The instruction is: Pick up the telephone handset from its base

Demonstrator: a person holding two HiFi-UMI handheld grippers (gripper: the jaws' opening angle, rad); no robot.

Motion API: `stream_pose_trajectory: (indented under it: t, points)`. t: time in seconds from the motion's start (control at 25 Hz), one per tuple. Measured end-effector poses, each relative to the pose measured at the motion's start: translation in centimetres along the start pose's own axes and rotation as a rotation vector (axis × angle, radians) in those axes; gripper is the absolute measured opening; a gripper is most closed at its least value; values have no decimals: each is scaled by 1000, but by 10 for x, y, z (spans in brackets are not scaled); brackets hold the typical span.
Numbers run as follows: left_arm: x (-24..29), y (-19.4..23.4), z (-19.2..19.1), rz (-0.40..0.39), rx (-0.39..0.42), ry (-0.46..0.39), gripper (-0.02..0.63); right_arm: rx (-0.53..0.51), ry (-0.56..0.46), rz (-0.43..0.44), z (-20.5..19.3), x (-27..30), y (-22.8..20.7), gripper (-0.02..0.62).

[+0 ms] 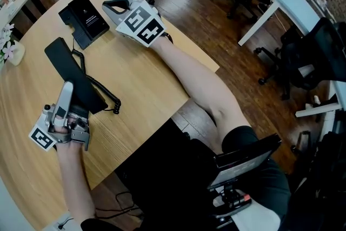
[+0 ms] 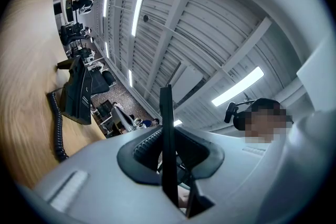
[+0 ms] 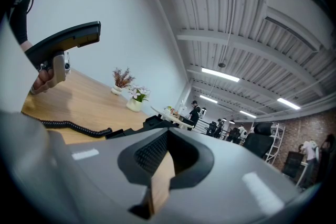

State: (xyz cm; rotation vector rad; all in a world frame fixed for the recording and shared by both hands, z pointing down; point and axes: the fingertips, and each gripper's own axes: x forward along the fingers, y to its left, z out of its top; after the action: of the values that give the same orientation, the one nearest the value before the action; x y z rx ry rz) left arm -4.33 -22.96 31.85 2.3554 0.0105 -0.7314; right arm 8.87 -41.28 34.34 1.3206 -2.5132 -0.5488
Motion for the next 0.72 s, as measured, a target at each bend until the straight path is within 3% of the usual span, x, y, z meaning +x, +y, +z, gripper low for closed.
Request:
stream_pose_trajectory:
  t: [0.32,0.72]
  points:
    - [2,-1,1,-10,-9,-5,77,-10,5,-9,-1,0,-2,3]
    - [-5,8,2,44,38,18,77,-7,10,-9,-3,-4,-4,3]
